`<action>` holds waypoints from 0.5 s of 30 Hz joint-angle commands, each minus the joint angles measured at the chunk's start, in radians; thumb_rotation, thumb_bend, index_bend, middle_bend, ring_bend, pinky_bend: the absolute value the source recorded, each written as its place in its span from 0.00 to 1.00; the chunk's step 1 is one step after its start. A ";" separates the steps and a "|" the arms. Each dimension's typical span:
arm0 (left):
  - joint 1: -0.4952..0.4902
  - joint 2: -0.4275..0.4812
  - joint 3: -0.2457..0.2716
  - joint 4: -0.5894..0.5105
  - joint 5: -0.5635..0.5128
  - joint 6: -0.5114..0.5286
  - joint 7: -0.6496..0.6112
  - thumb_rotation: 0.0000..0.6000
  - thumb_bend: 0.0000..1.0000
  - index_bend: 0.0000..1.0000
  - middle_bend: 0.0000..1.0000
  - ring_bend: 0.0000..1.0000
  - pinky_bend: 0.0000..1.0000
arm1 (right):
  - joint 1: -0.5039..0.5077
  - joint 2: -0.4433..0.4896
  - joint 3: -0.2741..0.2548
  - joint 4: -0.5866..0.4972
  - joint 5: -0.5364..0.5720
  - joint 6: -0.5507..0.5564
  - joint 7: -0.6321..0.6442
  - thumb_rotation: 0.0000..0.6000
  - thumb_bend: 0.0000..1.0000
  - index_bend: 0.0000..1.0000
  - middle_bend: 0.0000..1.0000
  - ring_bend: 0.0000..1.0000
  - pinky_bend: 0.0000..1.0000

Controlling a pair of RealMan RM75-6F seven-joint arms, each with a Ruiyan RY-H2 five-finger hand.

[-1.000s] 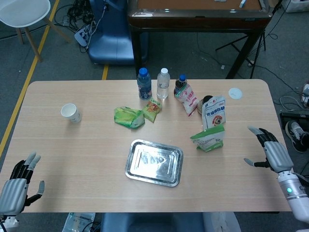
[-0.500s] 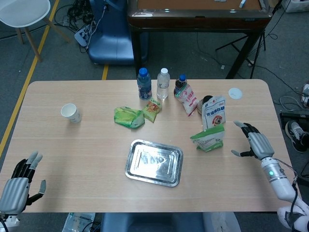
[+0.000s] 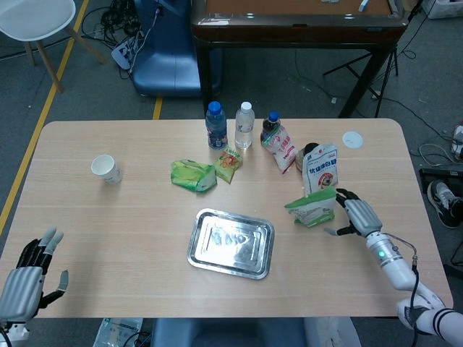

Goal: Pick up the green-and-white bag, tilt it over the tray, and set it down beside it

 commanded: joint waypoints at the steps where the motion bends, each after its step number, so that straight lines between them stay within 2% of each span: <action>1: 0.000 0.000 0.001 0.002 0.000 -0.001 -0.002 1.00 0.47 0.01 0.00 0.06 0.02 | -0.011 -0.003 -0.014 -0.001 -0.006 0.012 -0.003 1.00 0.08 0.19 0.31 0.10 0.09; 8: -0.005 -0.006 -0.001 0.010 0.004 -0.005 -0.009 1.00 0.48 0.01 0.00 0.06 0.02 | -0.064 0.017 -0.038 -0.035 0.000 0.075 -0.034 1.00 0.08 0.19 0.31 0.10 0.09; 15: -0.010 -0.011 0.001 0.013 0.009 -0.014 -0.012 1.00 0.47 0.01 0.00 0.06 0.02 | -0.071 -0.011 -0.019 0.001 0.050 0.055 -0.043 1.00 0.08 0.19 0.31 0.10 0.09</action>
